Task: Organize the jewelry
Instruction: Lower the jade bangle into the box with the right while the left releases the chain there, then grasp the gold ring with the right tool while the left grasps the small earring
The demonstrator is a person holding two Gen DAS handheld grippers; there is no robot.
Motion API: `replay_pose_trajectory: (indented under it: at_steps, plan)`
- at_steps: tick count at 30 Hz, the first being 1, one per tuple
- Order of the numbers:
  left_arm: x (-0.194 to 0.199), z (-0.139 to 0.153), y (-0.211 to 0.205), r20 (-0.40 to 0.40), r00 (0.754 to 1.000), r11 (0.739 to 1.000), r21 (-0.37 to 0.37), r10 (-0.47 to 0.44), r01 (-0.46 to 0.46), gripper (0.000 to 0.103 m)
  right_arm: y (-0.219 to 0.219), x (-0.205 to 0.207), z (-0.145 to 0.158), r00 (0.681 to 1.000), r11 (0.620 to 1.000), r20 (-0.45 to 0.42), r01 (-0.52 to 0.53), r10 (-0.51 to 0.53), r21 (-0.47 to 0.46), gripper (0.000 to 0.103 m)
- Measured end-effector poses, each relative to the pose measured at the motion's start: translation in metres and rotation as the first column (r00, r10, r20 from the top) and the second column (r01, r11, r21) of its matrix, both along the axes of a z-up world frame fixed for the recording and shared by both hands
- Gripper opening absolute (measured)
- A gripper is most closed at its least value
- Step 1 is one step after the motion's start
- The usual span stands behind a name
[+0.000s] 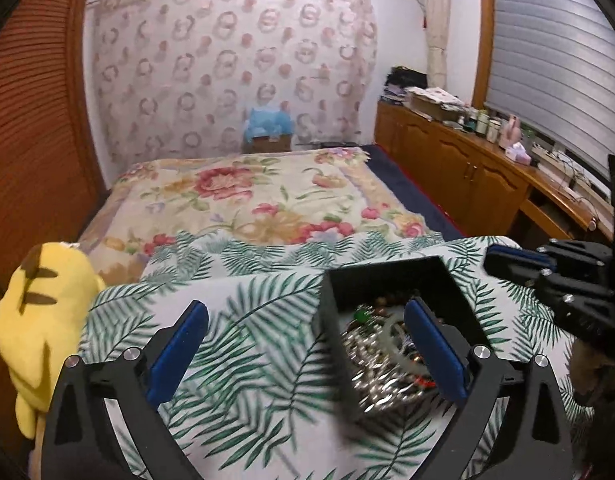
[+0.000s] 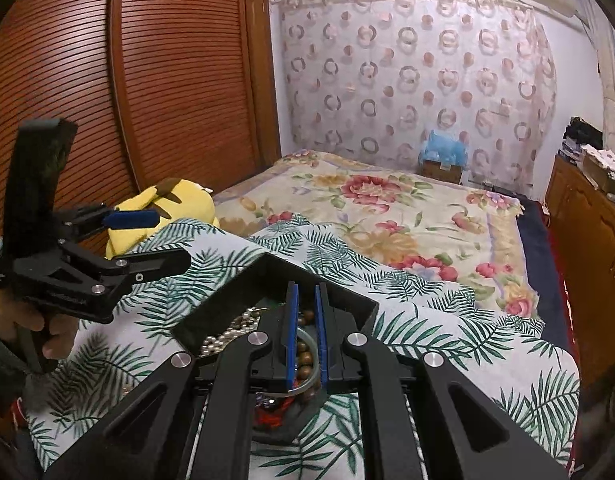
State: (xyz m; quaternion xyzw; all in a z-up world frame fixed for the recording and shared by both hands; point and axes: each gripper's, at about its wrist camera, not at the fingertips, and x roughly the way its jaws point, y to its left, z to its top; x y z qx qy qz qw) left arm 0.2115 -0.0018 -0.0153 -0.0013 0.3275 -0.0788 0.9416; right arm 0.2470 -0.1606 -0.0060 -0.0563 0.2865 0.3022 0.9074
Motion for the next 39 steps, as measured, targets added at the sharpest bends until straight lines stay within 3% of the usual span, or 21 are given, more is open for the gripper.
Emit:
replay_pose_trajectory:
  at_steps: [4,6,13,16,21,27,30,33,39]
  plan:
    - [-0.018,0.000,0.014,0.016,1.000,1.000,-0.018,0.022,-0.022,0.095,0.002,-0.018,0.007,1.000,1.000,0.010,0.006,-0.006,0.003,0.010]
    - [-0.026,0.001,0.015,0.027,0.999,1.000,-0.016,0.022,-0.022,0.095,0.002,-0.026,0.010,1.000,1.000,0.012,0.010,-0.010,0.009,0.017]
    - [-0.060,-0.007,0.022,0.014,1.000,1.000,0.011,0.014,-0.014,0.095,0.006,-0.059,0.007,1.000,1.000,0.006,0.024,-0.024,0.013,0.018]
    - [-0.076,-0.014,0.025,-0.007,1.000,1.000,0.021,0.004,-0.004,0.095,0.008,-0.072,0.001,0.999,0.999,-0.006,0.032,-0.032,0.010,0.026]
    - [-0.096,-0.023,0.032,-0.031,0.999,1.000,-0.015,-0.021,0.020,0.095,0.009,-0.088,-0.018,0.998,0.999,-0.044,0.044,-0.044,-0.008,0.029]
    - [-0.112,-0.032,0.041,-0.051,0.999,1.000,-0.007,-0.007,0.007,0.095,0.017,-0.097,-0.042,0.995,0.999,-0.093,0.035,-0.038,-0.036,0.029]
    - [-0.120,-0.036,0.043,-0.068,0.998,1.000,0.007,-0.010,0.011,0.095,0.024,-0.101,-0.055,0.992,0.998,-0.126,0.017,-0.023,-0.055,0.030]
    - [-0.128,-0.044,0.044,-0.087,0.996,1.000,0.019,-0.011,0.012,0.095,0.034,-0.104,-0.071,0.986,0.997,-0.169,-0.020,0.008,-0.070,0.037]
    - [-0.134,-0.058,0.048,-0.137,0.991,1.000,0.014,-0.005,0.007,0.095,0.052,-0.110,-0.089,0.977,0.991,-0.210,-0.070,0.044,-0.116,0.038]
